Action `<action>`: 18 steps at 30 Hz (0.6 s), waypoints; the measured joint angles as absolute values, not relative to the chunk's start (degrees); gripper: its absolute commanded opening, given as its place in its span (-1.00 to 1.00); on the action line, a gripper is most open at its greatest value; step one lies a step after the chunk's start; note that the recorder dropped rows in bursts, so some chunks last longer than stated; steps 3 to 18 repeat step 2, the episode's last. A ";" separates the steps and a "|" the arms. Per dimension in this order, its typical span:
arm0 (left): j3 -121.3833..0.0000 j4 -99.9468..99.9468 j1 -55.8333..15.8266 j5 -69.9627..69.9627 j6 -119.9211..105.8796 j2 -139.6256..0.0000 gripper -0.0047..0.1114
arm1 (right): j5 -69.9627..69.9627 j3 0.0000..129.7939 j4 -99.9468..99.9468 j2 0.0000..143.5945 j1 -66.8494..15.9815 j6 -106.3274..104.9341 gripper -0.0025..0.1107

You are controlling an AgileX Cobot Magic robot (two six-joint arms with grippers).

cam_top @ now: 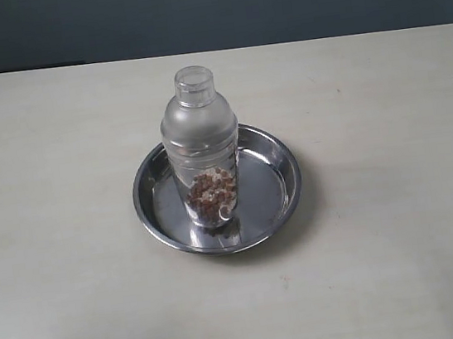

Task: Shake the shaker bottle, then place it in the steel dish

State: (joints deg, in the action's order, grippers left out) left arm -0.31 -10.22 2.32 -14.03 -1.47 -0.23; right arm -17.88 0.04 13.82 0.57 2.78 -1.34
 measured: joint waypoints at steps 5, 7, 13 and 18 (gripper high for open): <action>-0.31 -10.22 2.32 -14.03 -1.47 -0.23 -0.91 | -17.88 0.04 13.82 0.57 2.78 -1.34 -0.97; -0.31 -10.22 2.32 -14.03 -1.47 -0.23 -0.91 | -17.88 0.04 13.82 0.57 2.78 -1.34 -0.97; -0.31 -10.22 2.32 -14.03 -1.47 -0.23 -0.91 | -17.88 0.04 13.82 0.57 2.78 -1.34 -0.97; -0.31 -10.22 2.32 -14.03 -1.47 -0.23 -0.91 | -17.88 0.04 13.82 0.57 2.78 -1.34 -0.97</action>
